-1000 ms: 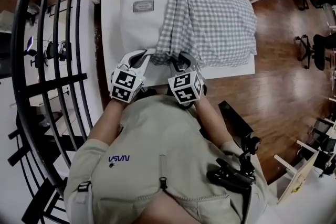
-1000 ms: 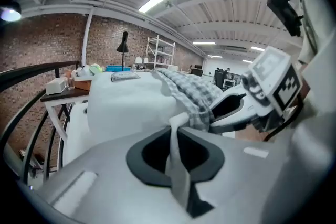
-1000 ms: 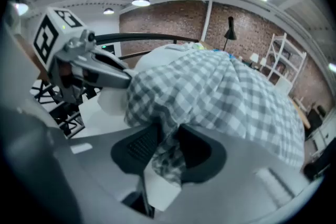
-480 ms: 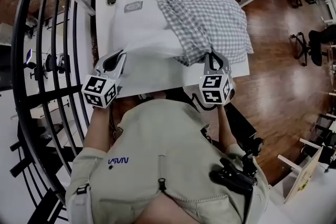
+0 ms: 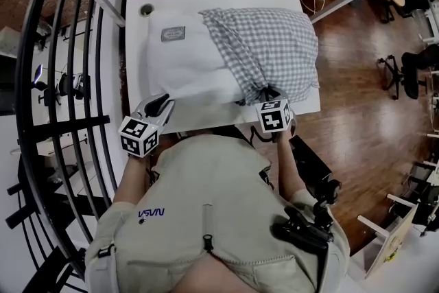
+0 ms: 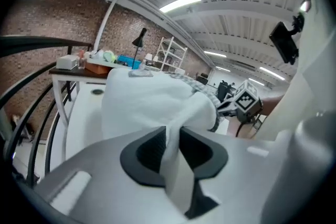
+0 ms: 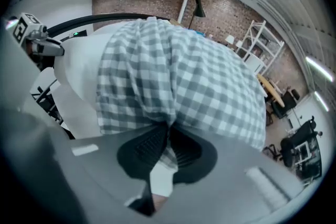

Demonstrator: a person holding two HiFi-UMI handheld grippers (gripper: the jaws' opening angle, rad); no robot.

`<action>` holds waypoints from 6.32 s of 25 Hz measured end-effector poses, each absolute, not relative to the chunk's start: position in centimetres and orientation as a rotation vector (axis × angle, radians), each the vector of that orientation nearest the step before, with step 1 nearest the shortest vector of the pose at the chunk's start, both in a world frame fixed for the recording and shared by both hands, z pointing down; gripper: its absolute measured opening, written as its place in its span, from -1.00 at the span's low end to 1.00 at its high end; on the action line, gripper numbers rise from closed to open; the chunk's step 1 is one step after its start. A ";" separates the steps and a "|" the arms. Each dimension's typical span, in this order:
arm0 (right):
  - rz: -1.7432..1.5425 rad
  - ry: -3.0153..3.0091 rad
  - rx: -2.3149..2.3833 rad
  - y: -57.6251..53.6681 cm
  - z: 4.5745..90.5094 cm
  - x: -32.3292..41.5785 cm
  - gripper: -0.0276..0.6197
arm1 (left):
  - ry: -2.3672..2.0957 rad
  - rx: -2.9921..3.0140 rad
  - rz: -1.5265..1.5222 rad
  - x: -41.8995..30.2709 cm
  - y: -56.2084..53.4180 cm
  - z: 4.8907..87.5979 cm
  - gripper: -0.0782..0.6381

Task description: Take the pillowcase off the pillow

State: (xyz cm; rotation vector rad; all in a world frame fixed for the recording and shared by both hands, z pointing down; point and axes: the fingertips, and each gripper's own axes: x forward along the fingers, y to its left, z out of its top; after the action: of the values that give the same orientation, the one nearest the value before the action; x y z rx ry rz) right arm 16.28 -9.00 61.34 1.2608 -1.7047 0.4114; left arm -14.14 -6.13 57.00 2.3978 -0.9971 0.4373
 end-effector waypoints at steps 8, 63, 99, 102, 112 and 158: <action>0.480 -1.756 1.171 -7.8 59.9 15.9 -0.65 | -0.787 2.669 0.461 -9.9 -8.5 48.4 -0.27; 0.530 -2.152 1.688 -13.9 49.2 16.2 -0.48 | -0.841 2.878 0.444 -2.7 -8.5 48.4 -0.17; 0.703 -1.657 1.447 -6.9 63.3 24.3 -0.74 | -0.581 2.657 0.429 -2.7 -7.8 54.9 -0.58; 0.717 -1.677 1.405 -6.9 62.8 24.3 -0.69 | -0.405 2.782 0.360 -1.5 -6.4 51.4 -0.41; 0.736 -1.756 1.231 -5.9 61.8 22.7 -0.66 | -1.056 2.802 0.292 0.7 -21.8 45.9 -0.05; 0.206 -1.916 1.594 -29.7 49.5 25.2 -0.54 | -1.035 2.712 0.317 -2.3 -18.7 48.6 -0.31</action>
State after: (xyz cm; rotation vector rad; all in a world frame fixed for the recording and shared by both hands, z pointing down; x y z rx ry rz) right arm 25.24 -29.69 49.51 1.5940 -1.9165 0.2061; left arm -2.25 -18.69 48.57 2.7119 -1.0349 0.3172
